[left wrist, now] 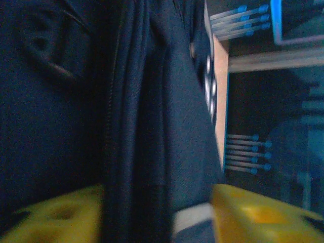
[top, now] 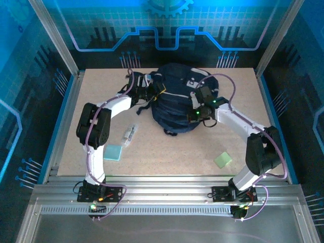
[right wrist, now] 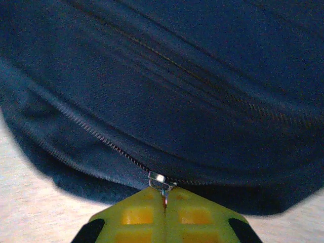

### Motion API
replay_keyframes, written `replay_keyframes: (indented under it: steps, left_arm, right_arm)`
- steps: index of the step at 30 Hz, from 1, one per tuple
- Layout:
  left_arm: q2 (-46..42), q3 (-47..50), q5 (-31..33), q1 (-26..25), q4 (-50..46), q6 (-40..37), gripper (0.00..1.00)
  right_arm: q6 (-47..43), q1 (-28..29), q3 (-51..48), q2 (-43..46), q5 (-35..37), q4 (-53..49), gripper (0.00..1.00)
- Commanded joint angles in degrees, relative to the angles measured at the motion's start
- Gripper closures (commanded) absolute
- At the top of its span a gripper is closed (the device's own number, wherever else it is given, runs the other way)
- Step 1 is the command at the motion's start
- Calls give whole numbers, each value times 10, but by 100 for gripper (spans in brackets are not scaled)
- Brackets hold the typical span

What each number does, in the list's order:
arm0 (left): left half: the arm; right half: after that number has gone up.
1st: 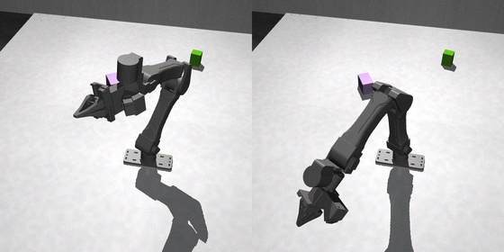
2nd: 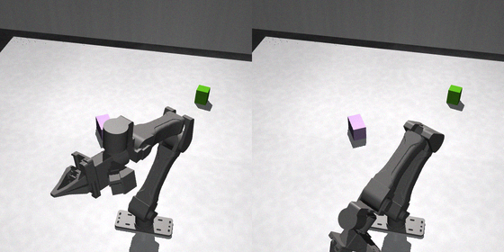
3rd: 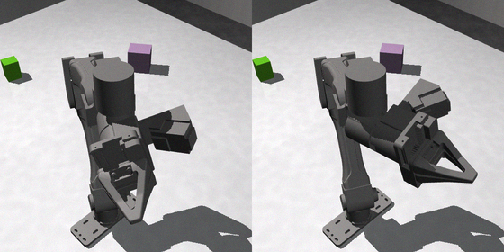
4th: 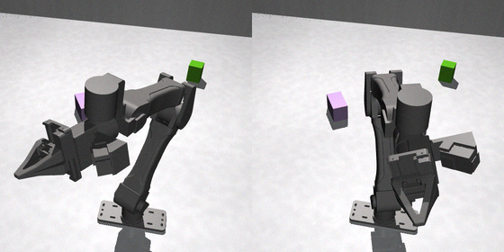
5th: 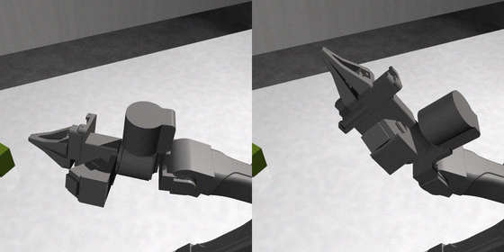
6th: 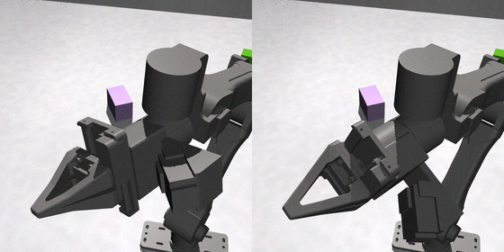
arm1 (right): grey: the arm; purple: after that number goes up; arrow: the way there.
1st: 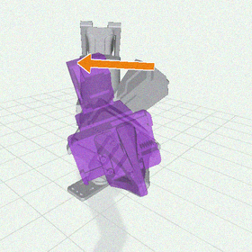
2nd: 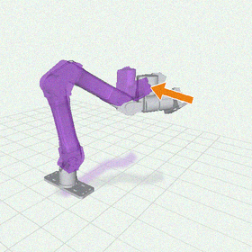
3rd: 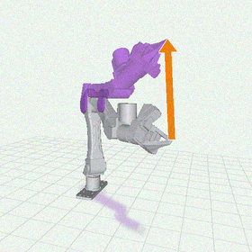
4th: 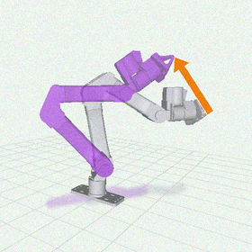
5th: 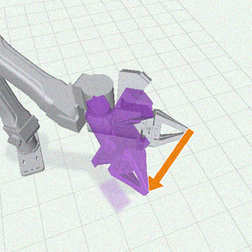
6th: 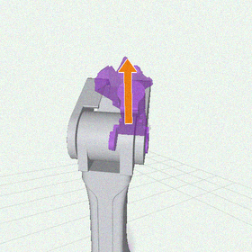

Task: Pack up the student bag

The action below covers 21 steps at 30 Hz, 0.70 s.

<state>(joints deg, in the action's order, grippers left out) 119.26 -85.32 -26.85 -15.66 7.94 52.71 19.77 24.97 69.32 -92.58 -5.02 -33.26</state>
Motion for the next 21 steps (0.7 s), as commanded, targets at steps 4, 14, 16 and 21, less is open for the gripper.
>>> replay_keyframes:
  steps: [4,14,16,21]
  left_arm:
    - [-52,27,15,21,21,27,21]
    - [-261,296,65,32,45,56,20]
    - [-270,315,71,17,47,58,20]
    - [-216,283,69,-30,29,42,20]
  right_arm:
    - [42,51,100,-97,-127,70,100]
    - [64,58,236,-212,-155,61,100]
    - [63,63,233,-209,-159,60,100]
    - [65,72,199,-184,-169,57,100]
